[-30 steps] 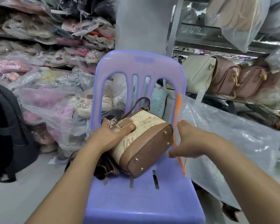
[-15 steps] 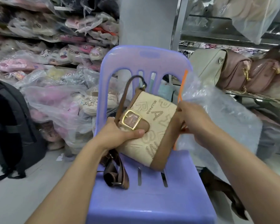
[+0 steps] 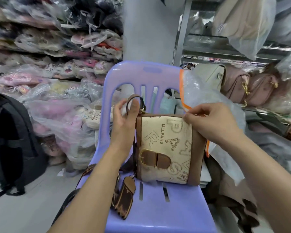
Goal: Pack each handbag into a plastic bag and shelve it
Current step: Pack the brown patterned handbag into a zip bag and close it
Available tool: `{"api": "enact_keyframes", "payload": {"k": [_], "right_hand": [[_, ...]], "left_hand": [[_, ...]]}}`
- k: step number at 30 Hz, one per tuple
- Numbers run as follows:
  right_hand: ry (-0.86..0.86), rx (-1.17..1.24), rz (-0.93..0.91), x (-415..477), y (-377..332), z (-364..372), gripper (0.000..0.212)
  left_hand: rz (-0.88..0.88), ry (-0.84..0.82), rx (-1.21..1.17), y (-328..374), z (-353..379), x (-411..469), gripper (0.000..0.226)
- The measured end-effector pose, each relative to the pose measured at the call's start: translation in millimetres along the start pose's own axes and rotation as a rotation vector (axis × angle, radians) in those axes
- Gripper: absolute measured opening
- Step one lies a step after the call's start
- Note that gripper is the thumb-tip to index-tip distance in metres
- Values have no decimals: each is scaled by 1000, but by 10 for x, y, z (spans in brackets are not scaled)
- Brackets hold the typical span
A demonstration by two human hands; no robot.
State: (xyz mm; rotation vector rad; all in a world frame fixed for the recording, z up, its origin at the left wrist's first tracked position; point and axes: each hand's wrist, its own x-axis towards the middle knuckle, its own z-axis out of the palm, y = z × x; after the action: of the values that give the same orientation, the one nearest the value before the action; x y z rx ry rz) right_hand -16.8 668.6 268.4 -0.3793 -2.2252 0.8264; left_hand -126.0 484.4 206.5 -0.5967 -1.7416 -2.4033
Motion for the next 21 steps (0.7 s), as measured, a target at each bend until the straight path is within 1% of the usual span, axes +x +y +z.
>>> {"api": "enact_keyframes", "payload": {"k": [1,2,3,4,6,7,8,9,10,11,12,13,14,17,19,21], "right_hand": [[34,-2,-29,1,-17,-23,5],[83,-14,-74,-1,-36,-38,5],[146,-32,-134,-11,-65,-43,5],[210,-49,-211,-19,-100,-36,9],[306,-40,-420,-37,-199,9,19],[319,-20,-527,-49,-259,47,23],[301,-2,-616,-60,-321,89,27],[248,0,-678,-78,-380,133,31],[155,-18,-709,-96,-428,174,36],[38,-44,-703,-117,-466,210,40],[-84,-63,-663,-125,-467,248,43],[-173,-77,-618,-118,-440,281,45],[-197,-97,-581,-95,-401,297,46],[-105,-171,-510,-30,-295,251,41],[-48,-181,-478,-17,-232,215,40],[-21,-146,-465,-26,-204,207,41]], "left_hand": [[65,7,31,71,33,20,84],[137,5,89,116,61,40,76],[187,7,177,144,93,45,63],[236,20,264,156,124,39,51],[336,45,389,122,180,12,43],[379,53,410,112,205,-24,45],[416,64,415,97,221,-43,51],[462,87,426,116,236,-84,61],[522,124,445,122,241,-102,71],[590,169,475,122,242,-111,77],[658,195,472,89,238,-97,79],[684,189,445,76,234,-101,77],[666,156,393,74,234,-113,74],[543,53,202,150,251,-163,64],[455,72,81,224,249,-155,60],[431,124,82,267,240,-118,49]]}}
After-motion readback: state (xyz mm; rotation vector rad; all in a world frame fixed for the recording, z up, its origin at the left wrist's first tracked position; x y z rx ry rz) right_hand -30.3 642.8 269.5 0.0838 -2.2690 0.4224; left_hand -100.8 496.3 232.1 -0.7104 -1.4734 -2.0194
